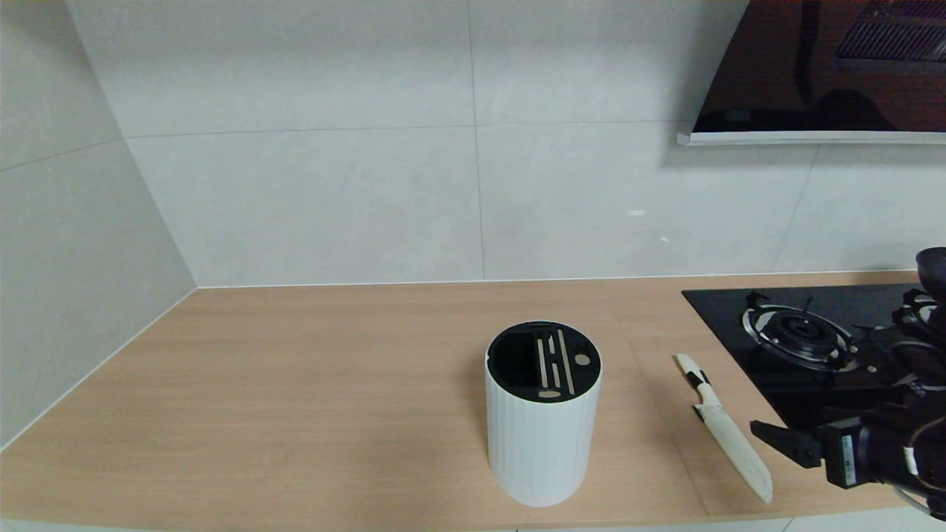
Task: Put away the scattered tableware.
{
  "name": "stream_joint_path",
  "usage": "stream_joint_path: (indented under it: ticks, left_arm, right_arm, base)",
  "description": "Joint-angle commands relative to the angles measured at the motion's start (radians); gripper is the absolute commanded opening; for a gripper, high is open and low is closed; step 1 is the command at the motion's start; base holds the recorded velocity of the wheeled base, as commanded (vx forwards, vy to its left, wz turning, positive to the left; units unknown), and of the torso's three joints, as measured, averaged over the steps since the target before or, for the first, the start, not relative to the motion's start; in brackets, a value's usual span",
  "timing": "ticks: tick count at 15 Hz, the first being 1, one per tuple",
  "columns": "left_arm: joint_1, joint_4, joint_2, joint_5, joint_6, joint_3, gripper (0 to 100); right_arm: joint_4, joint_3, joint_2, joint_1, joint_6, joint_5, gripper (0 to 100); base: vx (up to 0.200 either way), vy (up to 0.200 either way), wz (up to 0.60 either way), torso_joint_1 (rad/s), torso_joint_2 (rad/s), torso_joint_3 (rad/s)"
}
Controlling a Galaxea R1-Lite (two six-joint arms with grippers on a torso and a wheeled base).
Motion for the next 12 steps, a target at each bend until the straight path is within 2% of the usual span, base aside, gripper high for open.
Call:
stream_joint_path:
  ticks: [1,3,8,12]
  left_arm:
    - [0.0,0.0,0.0,0.0,0.0,0.0,100]
    - [0.0,0.0,0.0,0.0,0.0,0.0,100]
    - [0.0,0.0,0.0,0.0,0.0,0.0,100]
    - [0.0,0.0,0.0,0.001,0.0,0.0,100]
  right_arm:
    - [-0.194,-0.015,0.312,0.001,-0.011,-0.04,100]
    - [-0.252,-0.044,0.415,0.001,-0.012,-0.067,100]
    - [-0.273,-0.117,0.605,0.001,-0.011,-0.093,100]
    - [-0.493,-0.147,0.797,-0.005,-0.012,-0.149,100]
  base:
    - [0.0,0.0,0.0,0.0,0.0,0.0]
    - [0.0,0.0,0.0,0.0,0.0,0.0]
    - [0.0,0.0,0.0,0.0,0.0,0.0]
    - [0.0,0.0,0.0,0.0,0.0,0.0]
